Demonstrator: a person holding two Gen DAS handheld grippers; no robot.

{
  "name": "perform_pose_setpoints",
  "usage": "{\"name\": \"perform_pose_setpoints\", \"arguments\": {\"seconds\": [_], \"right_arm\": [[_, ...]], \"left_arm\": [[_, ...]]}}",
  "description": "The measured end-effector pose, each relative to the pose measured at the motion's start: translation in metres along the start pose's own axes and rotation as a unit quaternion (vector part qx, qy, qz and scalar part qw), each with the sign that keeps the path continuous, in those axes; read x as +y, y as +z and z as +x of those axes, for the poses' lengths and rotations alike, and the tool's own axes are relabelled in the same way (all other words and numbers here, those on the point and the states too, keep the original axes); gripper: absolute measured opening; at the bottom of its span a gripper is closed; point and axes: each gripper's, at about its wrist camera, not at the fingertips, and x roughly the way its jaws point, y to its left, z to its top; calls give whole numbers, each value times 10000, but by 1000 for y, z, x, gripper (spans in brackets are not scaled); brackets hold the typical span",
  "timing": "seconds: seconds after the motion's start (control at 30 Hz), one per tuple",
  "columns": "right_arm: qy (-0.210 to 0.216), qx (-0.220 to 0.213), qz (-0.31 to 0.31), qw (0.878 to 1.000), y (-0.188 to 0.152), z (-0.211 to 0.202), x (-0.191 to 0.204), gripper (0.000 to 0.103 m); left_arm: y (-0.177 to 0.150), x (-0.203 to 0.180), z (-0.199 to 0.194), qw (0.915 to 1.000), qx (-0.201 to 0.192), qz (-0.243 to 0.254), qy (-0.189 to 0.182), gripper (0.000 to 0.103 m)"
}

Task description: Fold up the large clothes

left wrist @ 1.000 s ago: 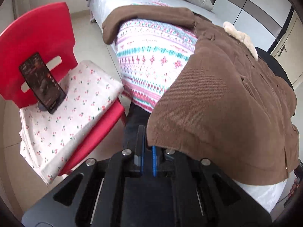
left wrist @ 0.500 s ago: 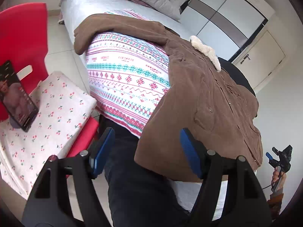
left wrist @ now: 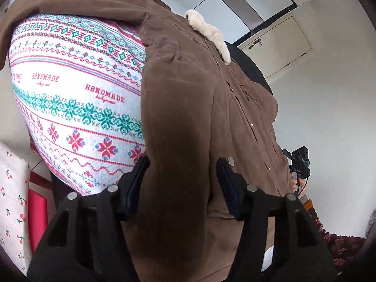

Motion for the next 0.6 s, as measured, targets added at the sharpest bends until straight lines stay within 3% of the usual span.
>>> {"name": "perform_pose_setpoints", "arguments": {"seconds": [0.07,0.13,0.3,0.5,0.6], "right_arm": [[429,-87,150,9989,-8,-3,-8,64],[958,120,435,9944,-22,-3,-17,54],[1421,428,587,9872,-60,-10,-21,49],[1503,293,707,9857,-81,-21,-18,44],[1454,310,758,9860,-87,-22,-20,44]], "left_arm": [[-11,-4,-2,9995,95,-2,-296,44],[-26,-3,-5,9978,157,-180,-625,44],[-58,1,-20,9917,227,-653,-1083,44],[-88,-14,-22,9957,658,-473,-455,44],[-92,-10,-19,9963,674,-515,-169,44]]}}
